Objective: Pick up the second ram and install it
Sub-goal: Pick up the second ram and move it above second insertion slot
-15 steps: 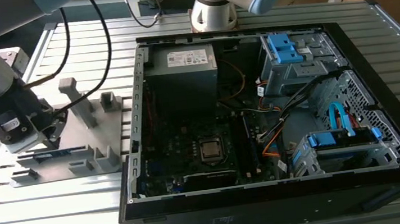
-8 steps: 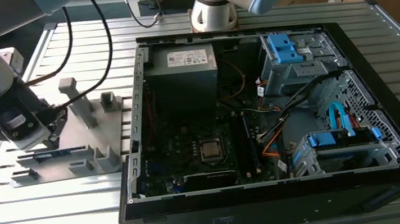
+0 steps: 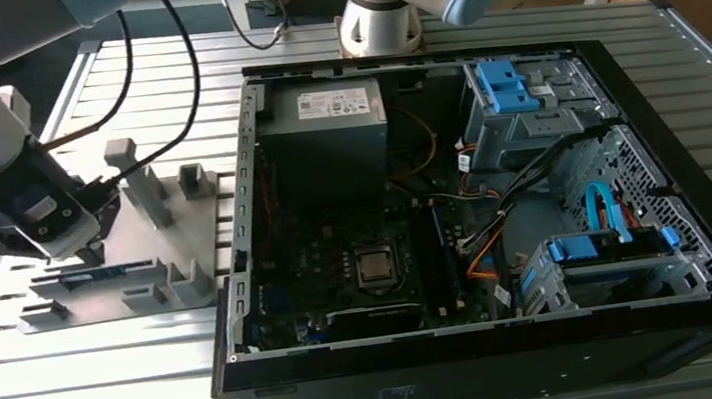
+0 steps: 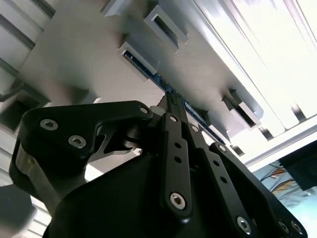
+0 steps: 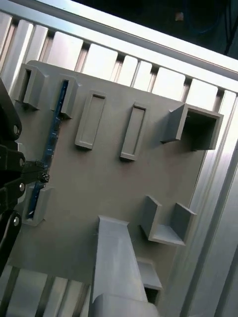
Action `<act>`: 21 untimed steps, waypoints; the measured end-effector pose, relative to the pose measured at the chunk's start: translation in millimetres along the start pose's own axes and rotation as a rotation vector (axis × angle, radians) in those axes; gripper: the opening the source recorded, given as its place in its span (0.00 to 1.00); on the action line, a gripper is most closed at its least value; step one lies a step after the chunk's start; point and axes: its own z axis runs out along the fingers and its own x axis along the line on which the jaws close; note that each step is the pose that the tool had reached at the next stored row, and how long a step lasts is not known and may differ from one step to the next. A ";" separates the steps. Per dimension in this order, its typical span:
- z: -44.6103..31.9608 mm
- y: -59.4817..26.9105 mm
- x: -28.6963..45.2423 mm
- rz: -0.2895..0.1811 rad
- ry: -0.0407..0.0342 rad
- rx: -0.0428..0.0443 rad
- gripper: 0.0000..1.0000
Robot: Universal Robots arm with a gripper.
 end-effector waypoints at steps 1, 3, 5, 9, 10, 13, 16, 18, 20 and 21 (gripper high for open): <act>0.0 0.0 0.0 -0.014 0.0006 -0.0004 0.10; 0.0 0.0 0.0 -0.040 0.0018 -0.0011 0.10; 0.0 0.0 0.0 -0.066 0.0029 -0.0018 0.10; 0.0 0.0 0.0 -0.114 0.0051 -0.0031 0.10; 0.0 0.0 0.0 -0.126 0.0056 -0.0035 0.10; 0.0 0.0 0.0 -0.162 0.0072 -0.0044 0.10; 0.0 0.0 0.0 -0.192 0.0086 -0.0053 0.10; 0.0 0.0 0.0 -0.211 0.0094 -0.0058 0.10; 0.0 0.0 0.0 -0.231 0.0103 -0.0063 0.10; 0.0 0.0 0.0 -0.240 0.0107 -0.0066 0.10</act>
